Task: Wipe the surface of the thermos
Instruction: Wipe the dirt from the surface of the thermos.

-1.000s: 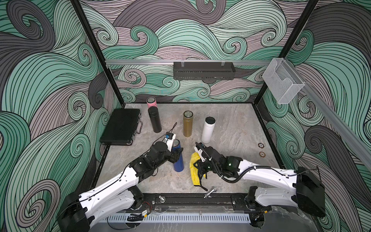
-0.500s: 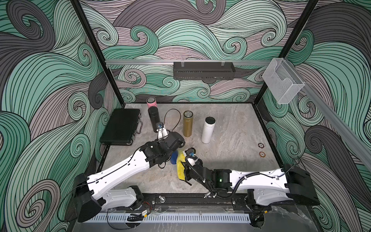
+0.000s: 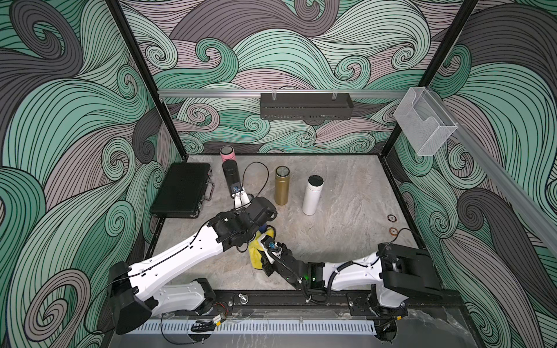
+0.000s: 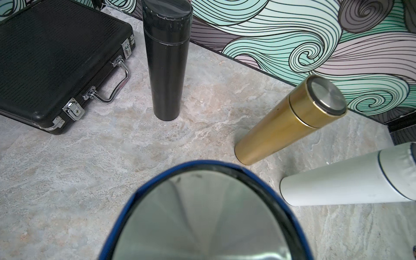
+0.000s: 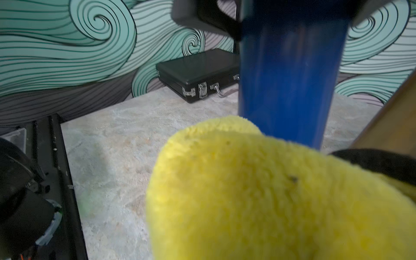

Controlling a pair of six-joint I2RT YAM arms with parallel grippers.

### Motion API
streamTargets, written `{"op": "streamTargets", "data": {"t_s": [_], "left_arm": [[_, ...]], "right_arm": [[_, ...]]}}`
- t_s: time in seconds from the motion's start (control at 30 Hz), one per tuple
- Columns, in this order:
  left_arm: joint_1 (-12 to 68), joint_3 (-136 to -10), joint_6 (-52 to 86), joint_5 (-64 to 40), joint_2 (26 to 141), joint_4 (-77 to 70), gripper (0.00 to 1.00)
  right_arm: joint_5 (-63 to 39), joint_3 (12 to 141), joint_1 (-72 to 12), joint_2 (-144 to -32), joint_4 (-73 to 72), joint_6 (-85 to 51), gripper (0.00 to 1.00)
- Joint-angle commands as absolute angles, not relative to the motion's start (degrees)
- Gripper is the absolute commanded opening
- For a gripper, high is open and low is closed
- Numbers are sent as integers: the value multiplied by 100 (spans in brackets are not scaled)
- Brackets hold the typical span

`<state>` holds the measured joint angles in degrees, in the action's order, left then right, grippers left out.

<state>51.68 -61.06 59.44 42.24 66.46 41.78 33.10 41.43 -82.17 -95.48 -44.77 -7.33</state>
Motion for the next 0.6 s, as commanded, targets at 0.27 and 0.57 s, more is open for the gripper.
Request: {"op": "streamTargets", "data": {"t_s": [0.27, 0.57], "left_arm": [[5211, -6328, 5952, 4245, 6583, 3736, 0], [5212, -6346, 5889, 4468, 6563, 3613, 0]], "right_arm": [[3881, 4789, -8053, -10173, -5611, -499, 0], [4181, 3877, -7988, -9761, -5027, -1596, 0]]}}
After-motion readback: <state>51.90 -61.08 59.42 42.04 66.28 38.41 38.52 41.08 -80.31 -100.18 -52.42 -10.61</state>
